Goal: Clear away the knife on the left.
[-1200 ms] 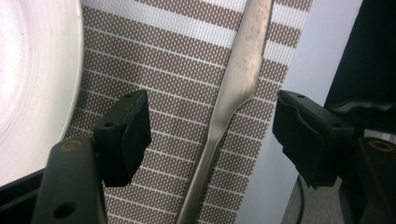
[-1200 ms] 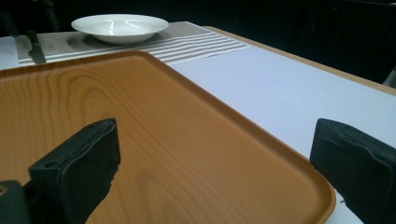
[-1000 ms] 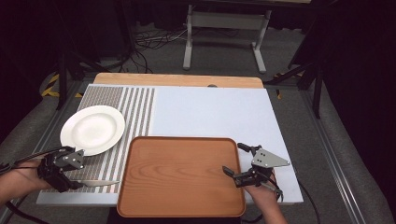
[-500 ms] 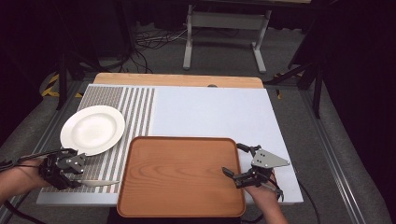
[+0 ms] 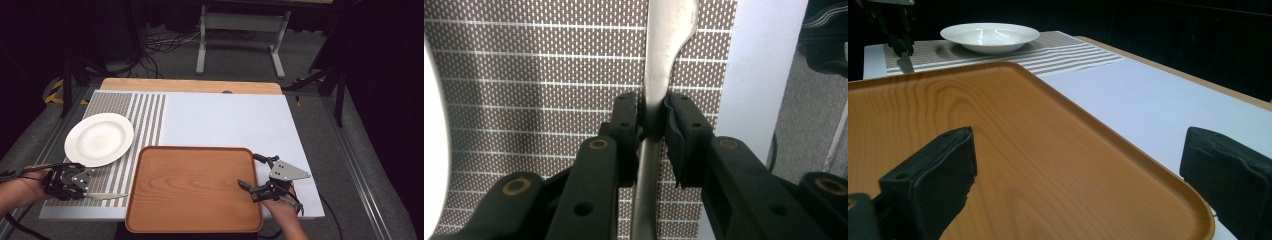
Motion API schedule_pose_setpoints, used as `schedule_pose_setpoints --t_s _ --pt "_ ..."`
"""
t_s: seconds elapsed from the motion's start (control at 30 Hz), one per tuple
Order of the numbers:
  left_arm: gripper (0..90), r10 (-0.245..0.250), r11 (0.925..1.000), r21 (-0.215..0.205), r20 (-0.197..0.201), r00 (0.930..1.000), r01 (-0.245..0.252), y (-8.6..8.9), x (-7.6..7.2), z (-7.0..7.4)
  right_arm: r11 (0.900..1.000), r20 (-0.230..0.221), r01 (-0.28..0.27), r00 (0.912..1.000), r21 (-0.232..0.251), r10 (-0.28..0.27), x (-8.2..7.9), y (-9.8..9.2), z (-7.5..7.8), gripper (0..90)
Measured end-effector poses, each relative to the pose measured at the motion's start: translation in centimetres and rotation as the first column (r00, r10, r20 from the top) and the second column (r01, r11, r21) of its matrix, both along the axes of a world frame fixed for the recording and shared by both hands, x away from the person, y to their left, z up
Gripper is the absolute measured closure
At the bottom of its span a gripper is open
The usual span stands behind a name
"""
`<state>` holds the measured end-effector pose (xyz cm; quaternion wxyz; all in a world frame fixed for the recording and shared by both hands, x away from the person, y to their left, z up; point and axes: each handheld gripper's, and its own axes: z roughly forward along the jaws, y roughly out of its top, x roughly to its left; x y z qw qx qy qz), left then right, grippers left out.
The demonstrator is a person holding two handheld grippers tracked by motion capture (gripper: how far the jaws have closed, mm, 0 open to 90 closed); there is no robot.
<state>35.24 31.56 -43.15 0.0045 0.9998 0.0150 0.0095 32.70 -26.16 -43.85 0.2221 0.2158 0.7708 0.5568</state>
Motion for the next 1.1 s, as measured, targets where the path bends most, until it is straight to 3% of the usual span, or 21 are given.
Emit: schedule_pose_setpoints --t_s 0.2,0.73,0.93,1.1 --pt "79.8 -0.038 0.9988 0.03 0.008 0.9992 0.038 -0.4 0.0 0.0 1.0 0.005 -0.003 1.0 0.002 0.003 -0.1 0.0 0.0 2.3" --pt "80.4 -0.053 0.9976 0.045 0.031 0.9981 0.052 -0.6 -0.4 0.1 1.0 0.006 -0.004 1.0 0.007 0.004 -0.1 -0.1 0.0 2.3" --pt "80.4 -0.033 0.999 0.03 0.048 0.9983 0.032 -0.5 -0.4 1.0 1.0 0.007 -0.006 1.0 0.008 0.006 -0.1 -0.1 0.1 2.3" --pt "80.5 0.022 0.9997 -0.007 0.058 0.9981 -0.022 -0.8 -0.3 2.4 1.0 0.009 -0.009 0.9999 0.01 0.009 -0.1 0.0 0.2 2.3"
